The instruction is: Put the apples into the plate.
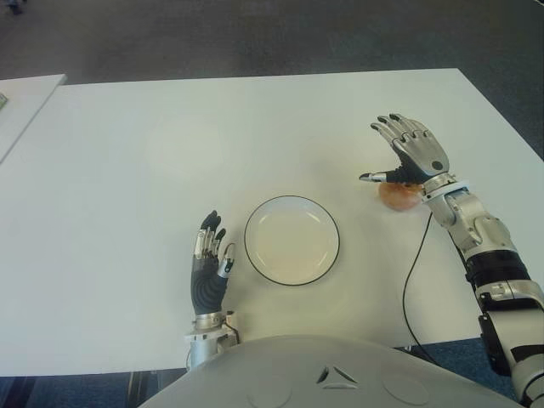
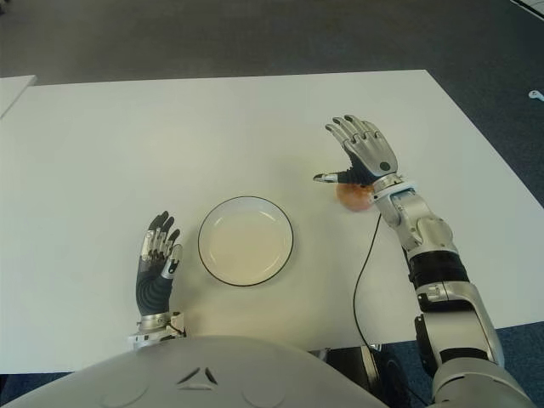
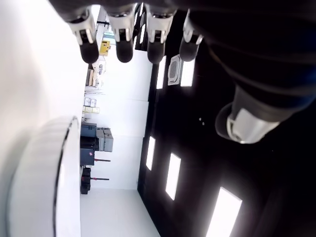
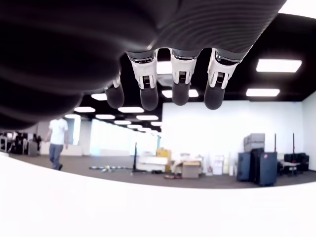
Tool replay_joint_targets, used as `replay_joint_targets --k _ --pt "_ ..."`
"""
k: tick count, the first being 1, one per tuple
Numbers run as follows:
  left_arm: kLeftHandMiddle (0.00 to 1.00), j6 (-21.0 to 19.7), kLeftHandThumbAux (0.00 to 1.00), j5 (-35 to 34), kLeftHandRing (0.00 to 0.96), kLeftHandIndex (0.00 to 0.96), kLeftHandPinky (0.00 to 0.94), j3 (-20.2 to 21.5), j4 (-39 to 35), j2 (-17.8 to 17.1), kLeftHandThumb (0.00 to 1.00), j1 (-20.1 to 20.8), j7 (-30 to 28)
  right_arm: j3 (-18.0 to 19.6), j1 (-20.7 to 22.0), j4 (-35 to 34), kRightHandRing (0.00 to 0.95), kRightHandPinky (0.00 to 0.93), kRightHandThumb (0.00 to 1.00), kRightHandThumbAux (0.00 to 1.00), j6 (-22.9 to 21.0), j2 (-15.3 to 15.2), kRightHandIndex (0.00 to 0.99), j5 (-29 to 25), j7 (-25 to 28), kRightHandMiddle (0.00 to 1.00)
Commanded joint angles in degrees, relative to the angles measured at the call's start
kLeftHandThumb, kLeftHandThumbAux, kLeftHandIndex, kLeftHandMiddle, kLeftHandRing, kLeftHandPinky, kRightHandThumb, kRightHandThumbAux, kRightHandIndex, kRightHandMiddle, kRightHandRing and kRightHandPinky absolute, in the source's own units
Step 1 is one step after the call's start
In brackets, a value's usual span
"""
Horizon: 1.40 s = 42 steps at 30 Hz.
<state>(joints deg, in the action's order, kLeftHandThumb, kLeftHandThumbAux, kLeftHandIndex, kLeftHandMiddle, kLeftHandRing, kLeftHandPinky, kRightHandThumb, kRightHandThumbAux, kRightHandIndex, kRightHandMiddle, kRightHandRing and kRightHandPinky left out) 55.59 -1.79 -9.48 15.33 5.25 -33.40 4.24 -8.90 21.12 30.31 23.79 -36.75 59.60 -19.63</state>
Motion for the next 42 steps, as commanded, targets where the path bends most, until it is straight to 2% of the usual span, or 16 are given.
replay_joint_targets --k 1,11,21,28,42 --pt "0.006 -1.0 0.534 -0.9 0.000 0.000 0.032 1.4 4.8 0.1 0.096 -0.8 -0.9 -2.9 2.3 4.3 0.000 0.000 0.318 0.247 -1.2 -0.3 0.000 -1.2 -0.6 0.000" --pt "0.016 0.0 0.547 -1.5 0.000 0.011 0.045 1.9 5.6 -0.3 0.100 -0.7 -1.1 -6.8 7.2 15.1 0.000 0.000 0.282 0.216 -1.4 -0.7 0.000 -3.6 -2.4 0.000" --pt "0.022 -0.2 0.545 -2.0 0.001 0.018 0.044 2.1 5.5 -0.5 0.102 -1.9 -1.4 -10.6 10.0 22.4 0.000 0.000 0.275 0.220 -2.2 -1.1 0.000 -4.4 -4.8 0.000" --pt "0.020 0.1 0.553 -2.4 0.000 0.016 0.042 2.5 6.8 -1.1 0.096 -1.9 -1.8 -12.4 10.6 24.2 0.000 0.000 0.266 0.210 -3.0 -1.5 0.000 -5.1 -5.0 0.000" --pt "0.011 0.1 0.554 -4.4 0.000 0.014 0.036 2.0 6.5 -1.3 0.101 -1.7 -3.5 -14.0 9.5 22.7 0.000 0.000 0.262 0.197 -4.2 -3.7 0.000 -6.8 -4.0 0.000"
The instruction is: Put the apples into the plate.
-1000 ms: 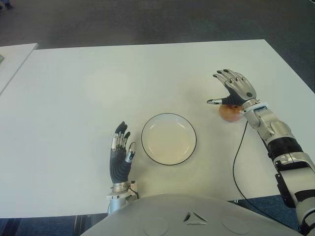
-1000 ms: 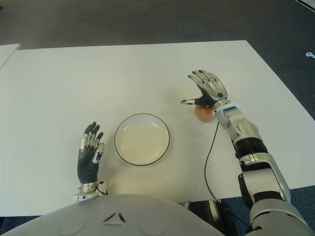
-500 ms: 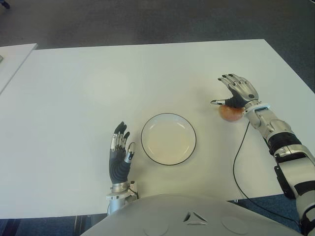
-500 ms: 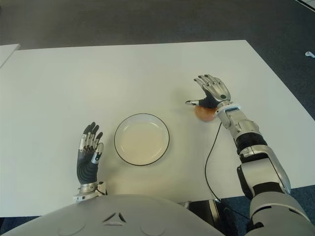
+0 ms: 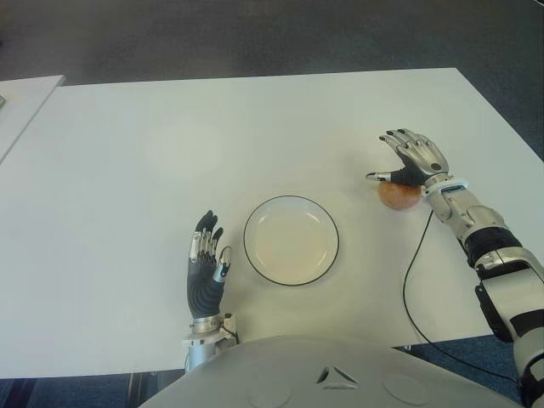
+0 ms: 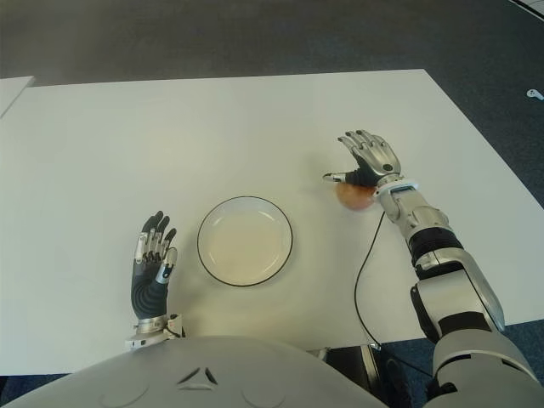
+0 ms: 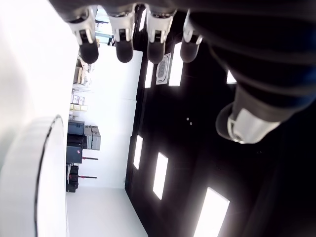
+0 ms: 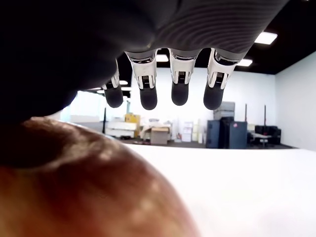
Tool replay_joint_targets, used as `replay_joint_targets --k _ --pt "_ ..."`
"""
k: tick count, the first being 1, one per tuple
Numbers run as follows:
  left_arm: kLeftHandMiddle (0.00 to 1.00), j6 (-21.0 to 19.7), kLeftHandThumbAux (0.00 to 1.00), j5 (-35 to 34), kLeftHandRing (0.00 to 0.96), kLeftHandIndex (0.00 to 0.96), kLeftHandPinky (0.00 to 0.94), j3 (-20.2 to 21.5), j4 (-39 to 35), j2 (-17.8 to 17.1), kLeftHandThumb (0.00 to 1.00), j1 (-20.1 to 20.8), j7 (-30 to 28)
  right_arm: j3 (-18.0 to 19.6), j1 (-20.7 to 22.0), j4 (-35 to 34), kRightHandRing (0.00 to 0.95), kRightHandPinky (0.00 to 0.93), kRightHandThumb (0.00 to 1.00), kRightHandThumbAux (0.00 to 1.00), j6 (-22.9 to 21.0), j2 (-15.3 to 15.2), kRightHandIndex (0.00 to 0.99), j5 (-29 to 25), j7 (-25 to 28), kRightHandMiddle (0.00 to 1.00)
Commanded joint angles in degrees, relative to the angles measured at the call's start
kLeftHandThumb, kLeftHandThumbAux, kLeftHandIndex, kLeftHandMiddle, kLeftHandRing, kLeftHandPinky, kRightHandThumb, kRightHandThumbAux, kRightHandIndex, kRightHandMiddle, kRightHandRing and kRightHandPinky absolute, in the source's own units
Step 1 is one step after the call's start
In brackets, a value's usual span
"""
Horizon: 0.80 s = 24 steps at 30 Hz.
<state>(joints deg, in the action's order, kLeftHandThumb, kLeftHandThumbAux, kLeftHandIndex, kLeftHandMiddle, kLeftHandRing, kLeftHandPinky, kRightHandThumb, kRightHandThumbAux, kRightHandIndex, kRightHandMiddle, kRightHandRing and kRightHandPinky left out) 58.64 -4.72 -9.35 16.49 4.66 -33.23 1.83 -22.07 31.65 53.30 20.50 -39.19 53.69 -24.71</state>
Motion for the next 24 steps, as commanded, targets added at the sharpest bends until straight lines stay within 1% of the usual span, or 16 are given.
replay_joint_targets --k 1,9,16,24 --pt "0.011 -2.9 0.554 -1.2 0.000 0.014 0.036 2.0 5.4 -0.7 0.101 -1.8 -1.1 -0.8 -1.2 -0.6 0.000 0.000 0.263 0.197 -1.0 -1.5 0.000 -1.0 1.2 0.000" --pt "0.006 -3.0 0.554 0.5 0.000 0.010 0.029 2.4 5.2 -0.5 0.099 -2.1 -0.4 -1.2 -1.7 -1.9 0.000 0.000 0.263 0.200 -1.4 -2.9 0.000 -1.7 1.5 0.000" --pt "0.005 -3.8 0.543 -0.3 0.000 0.011 0.029 2.7 5.3 -0.8 0.095 -1.8 -0.7 -1.1 -2.2 -3.2 0.000 0.000 0.259 0.201 -1.1 -4.1 0.000 -2.2 1.9 0.000" --pt "0.005 -2.7 0.557 -0.5 0.000 0.011 0.031 2.7 6.3 -0.7 0.086 -1.3 -1.2 0.1 -4.4 -9.1 0.000 0.000 0.246 0.201 -0.7 -6.9 0.000 -3.6 4.4 0.000"
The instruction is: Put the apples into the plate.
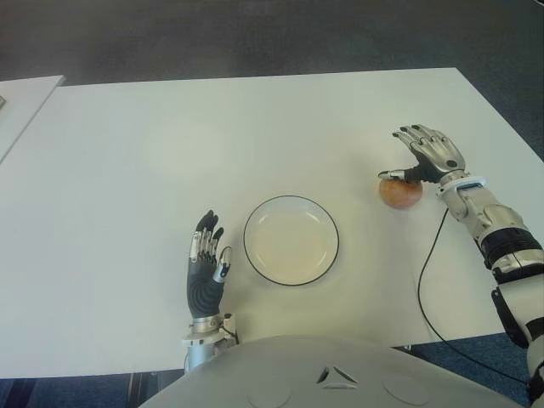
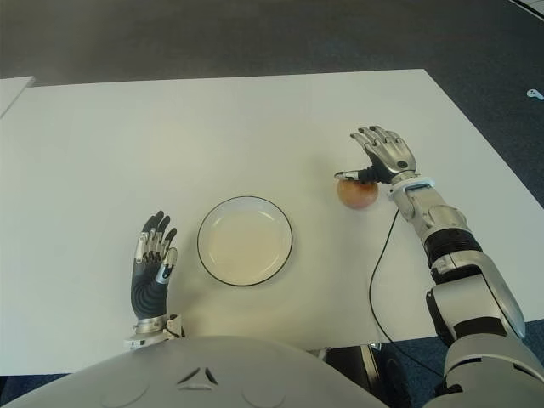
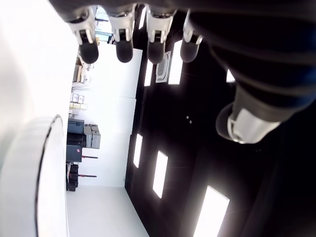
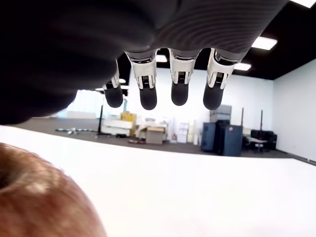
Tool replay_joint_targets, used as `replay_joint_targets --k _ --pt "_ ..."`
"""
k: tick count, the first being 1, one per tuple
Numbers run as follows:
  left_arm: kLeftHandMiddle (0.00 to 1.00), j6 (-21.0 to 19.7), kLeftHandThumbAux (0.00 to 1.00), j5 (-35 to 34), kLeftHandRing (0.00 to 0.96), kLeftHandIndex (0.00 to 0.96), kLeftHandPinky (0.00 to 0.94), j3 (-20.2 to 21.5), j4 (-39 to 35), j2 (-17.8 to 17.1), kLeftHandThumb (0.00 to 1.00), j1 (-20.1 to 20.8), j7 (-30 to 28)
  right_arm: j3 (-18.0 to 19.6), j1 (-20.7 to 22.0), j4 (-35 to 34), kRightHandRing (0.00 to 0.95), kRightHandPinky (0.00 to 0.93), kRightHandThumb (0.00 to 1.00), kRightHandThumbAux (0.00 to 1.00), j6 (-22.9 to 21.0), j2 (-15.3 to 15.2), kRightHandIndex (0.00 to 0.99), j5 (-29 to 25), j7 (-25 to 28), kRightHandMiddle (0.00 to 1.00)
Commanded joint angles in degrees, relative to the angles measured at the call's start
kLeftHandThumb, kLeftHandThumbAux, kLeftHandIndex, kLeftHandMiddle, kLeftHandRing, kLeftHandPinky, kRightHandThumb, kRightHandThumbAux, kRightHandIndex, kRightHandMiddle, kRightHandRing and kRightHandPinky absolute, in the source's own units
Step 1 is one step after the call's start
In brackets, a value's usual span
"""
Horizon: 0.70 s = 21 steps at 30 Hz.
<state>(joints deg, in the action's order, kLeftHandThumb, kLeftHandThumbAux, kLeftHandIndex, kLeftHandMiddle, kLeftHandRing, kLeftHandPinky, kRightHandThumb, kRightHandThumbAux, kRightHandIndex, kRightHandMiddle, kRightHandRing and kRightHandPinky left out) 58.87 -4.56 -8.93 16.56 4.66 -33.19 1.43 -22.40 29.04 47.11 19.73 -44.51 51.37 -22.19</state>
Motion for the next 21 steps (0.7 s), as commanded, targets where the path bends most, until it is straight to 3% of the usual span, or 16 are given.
replay_joint_targets --k 1,10,21 --pt "0.004 -3.0 0.561 -0.7 0.000 0.010 0.030 2.2 6.3 -0.7 0.085 -1.2 -0.8 0.7 -2.2 -3.9 0.000 0.000 0.244 0.202 0.0 -1.9 0.000 -1.5 2.3 0.000" --pt "0.000 -2.6 0.565 -1.1 0.000 0.009 0.029 2.2 6.8 -0.9 0.078 -0.8 -1.4 4.4 -7.6 -16.3 0.000 0.000 0.230 0.201 -1.9 -5.0 0.000 -4.1 8.7 0.000" --pt "0.003 -3.0 0.559 -1.5 0.000 0.008 0.025 2.2 6.3 -0.9 0.081 -0.7 -2.1 6.8 -11.2 -22.8 0.000 0.000 0.230 0.197 -3.0 -5.5 0.000 -6.0 14.8 0.000"
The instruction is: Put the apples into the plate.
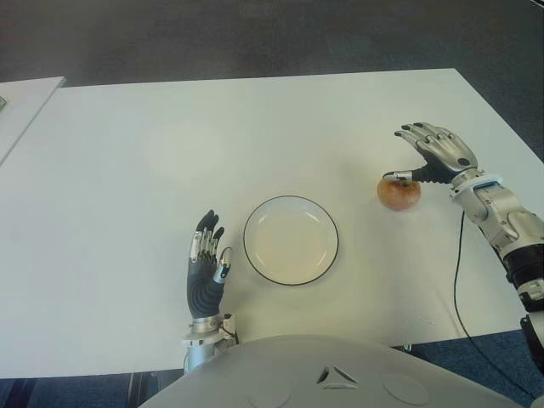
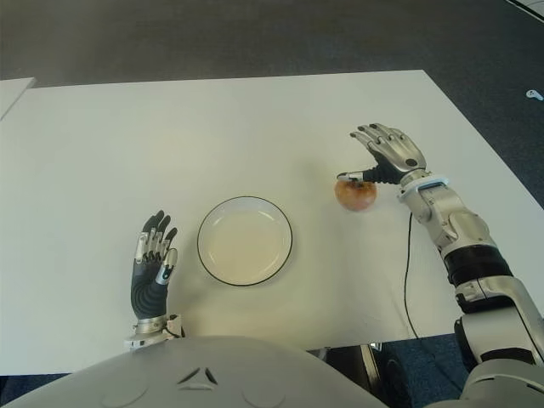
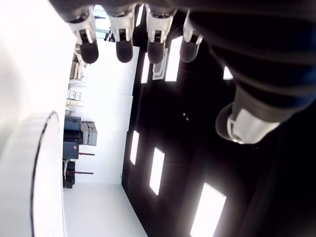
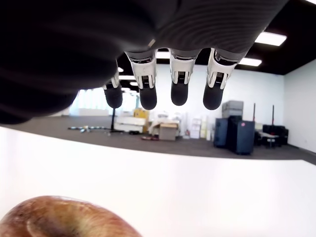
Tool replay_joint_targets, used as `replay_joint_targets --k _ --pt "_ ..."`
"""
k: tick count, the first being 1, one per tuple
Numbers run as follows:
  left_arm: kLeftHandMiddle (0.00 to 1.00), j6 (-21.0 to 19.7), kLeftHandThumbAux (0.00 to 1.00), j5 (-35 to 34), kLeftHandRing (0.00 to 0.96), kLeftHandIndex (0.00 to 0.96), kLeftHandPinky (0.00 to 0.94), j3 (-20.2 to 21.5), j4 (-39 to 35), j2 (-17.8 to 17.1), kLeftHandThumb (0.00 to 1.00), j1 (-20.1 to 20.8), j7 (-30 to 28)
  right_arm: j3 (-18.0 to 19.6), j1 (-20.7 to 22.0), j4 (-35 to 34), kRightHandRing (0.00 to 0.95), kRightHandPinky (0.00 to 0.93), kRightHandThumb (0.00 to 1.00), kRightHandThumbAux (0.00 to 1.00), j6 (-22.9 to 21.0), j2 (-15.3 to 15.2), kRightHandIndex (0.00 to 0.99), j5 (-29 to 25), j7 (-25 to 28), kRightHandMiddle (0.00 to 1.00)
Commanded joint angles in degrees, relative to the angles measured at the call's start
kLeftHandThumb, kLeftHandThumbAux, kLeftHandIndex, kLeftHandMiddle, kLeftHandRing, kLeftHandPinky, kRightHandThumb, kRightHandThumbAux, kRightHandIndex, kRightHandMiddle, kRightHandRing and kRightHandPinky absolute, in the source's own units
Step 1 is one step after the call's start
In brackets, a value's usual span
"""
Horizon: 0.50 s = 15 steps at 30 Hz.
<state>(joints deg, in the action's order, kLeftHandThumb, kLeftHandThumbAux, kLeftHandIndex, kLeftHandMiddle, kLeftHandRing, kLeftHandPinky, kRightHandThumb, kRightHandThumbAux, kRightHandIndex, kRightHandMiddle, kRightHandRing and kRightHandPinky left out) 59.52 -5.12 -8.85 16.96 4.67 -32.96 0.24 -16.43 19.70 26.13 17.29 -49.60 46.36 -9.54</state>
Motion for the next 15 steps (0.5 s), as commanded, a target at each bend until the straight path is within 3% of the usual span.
replay_joint_targets --k 1,15 --pt "0.004 -3.7 0.561 -0.8 0.000 0.008 0.026 2.2 5.9 -0.8 0.080 -0.9 -0.7 1.0 -2.2 -2.2 0.000 0.000 0.229 0.197 -0.5 -0.4 0.000 -1.2 2.5 0.000" --pt "0.007 -3.7 0.578 0.0 0.000 0.008 0.032 3.5 6.2 -1.2 0.058 -0.6 -0.6 1.7 -4.6 -3.3 0.000 0.000 0.217 0.203 0.5 0.3 0.000 -1.9 4.3 0.000"
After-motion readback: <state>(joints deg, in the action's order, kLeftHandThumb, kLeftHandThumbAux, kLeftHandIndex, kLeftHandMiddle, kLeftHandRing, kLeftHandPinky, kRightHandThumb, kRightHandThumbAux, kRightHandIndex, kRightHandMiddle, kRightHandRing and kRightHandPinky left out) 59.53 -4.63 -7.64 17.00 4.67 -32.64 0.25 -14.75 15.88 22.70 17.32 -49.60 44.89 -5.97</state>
